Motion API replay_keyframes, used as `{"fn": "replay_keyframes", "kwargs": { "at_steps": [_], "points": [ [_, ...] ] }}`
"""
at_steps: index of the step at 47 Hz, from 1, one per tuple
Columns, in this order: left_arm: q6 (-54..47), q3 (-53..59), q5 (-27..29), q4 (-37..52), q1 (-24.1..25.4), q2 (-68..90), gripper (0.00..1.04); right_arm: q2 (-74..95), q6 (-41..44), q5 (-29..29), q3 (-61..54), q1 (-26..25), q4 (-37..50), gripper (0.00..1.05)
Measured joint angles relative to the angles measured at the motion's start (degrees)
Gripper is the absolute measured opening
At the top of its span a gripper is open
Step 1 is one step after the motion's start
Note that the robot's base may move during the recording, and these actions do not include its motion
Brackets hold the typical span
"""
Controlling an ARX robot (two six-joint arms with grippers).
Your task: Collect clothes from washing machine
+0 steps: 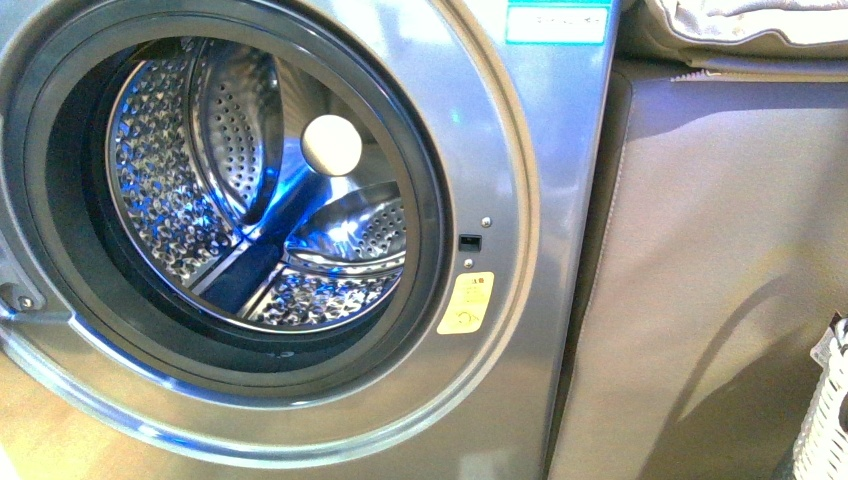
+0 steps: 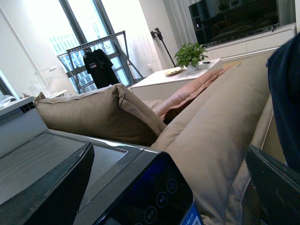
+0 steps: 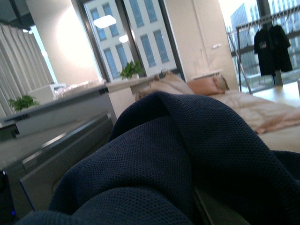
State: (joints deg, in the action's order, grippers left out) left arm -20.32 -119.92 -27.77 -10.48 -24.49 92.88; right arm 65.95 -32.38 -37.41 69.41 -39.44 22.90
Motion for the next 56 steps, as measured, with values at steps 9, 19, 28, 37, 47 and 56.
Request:
{"fn": "replay_keyframes", "kwargs": {
  "at_steps": [9,19,28,37,47,56],
  "points": [
    [0.0,0.0,0.0,0.0,0.0,0.0,0.98,-1.4,8.3,-3.1,-17.9,-1.9,-6.1,0.06],
    [0.0,0.0,0.0,0.0,0.0,0.0,0.98,5.2,17.8,0.4,-28.6,-1.3,-5.7,0.06],
    [0.0,0.0,0.0,0.0,0.0,0.0,0.98,15.8,24.0,4.9,-33.0,0.0,-2.3,0.06],
    [0.0,0.0,0.0,0.0,0.0,0.0,0.98,27.5,29.5,9.4,-34.1,0.3,2.5,0.06],
    [0.0,0.0,0.0,0.0,0.0,0.0,0.98,40.0,32.3,10.6,-33.9,-0.5,2.8,0.07],
    [0.0,0.0,0.0,0.0,0.0,0.0,0.98,43.4,32.1,10.4,-33.1,-1.3,1.9,0.40]
  ]
}}
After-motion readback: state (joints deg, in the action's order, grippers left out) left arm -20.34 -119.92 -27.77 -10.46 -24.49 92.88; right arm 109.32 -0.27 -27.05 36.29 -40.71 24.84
